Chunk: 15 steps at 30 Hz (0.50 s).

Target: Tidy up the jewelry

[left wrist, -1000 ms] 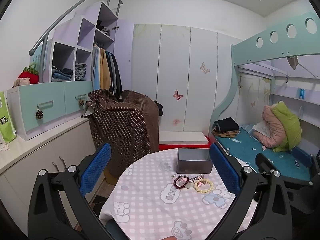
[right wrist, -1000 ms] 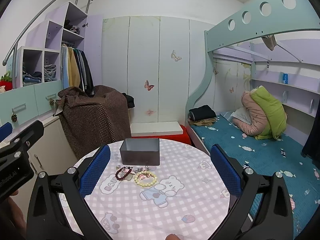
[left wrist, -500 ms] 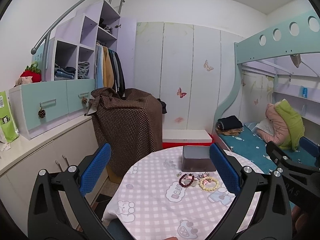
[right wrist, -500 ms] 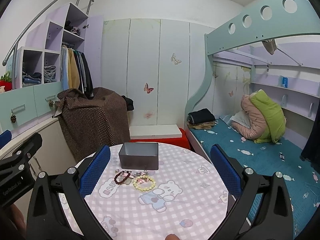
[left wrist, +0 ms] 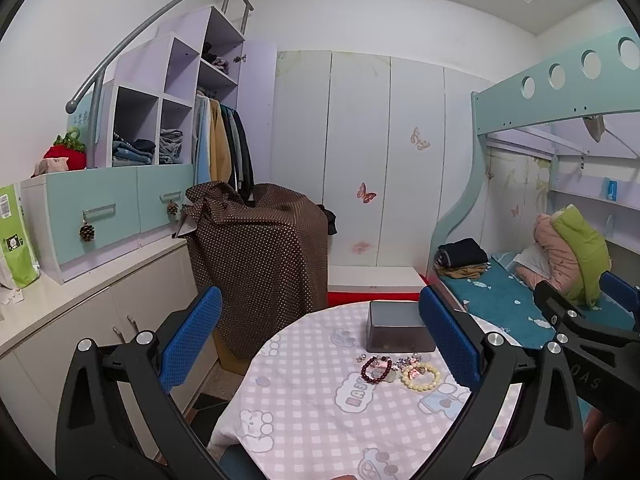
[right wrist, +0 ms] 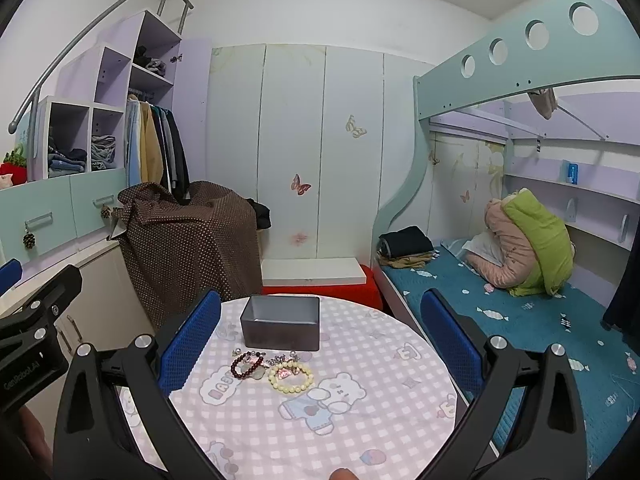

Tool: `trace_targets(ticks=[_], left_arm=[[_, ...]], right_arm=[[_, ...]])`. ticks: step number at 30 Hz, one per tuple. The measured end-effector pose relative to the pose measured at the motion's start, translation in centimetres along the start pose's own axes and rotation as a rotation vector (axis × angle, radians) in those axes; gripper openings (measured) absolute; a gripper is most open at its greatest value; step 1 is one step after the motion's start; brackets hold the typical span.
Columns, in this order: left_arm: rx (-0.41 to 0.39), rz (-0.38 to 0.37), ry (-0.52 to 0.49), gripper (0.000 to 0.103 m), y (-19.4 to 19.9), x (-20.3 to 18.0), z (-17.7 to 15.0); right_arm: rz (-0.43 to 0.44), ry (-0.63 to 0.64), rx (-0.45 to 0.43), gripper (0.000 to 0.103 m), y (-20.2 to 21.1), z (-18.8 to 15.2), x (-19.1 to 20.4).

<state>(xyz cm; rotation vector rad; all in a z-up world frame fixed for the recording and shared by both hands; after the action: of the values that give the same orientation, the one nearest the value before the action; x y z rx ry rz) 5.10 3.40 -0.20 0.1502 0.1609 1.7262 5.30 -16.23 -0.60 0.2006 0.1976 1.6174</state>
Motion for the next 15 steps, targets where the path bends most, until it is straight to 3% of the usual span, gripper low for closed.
trace_targets(ticks=[10, 15], left_arm=[[-0.002, 0.000, -0.029, 0.099, -3.4, -1.7, 1.1], [0.042, -0.006, -0.031, 0.098, -6.3, -2.2, 0.5]], right_arm=[[0.017, -0.002, 0.013, 0.097, -3.5, 1.1, -0.5], [0.014, 0.002, 0.034, 0.097, -5.4, 1.3, -1.1]])
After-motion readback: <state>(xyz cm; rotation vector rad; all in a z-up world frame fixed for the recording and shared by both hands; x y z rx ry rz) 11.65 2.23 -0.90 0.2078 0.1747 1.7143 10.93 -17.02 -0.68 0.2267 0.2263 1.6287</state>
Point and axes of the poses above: each gripper's, at about its wrist camera, not at the fingertips, and y roughly against the way its jaws point, x to its left, z to its top, the point moved 6 cm from there along -y, roughly the way its jaws point, and after that the axes turned 6 degrees about z, right-handed, at the moved point
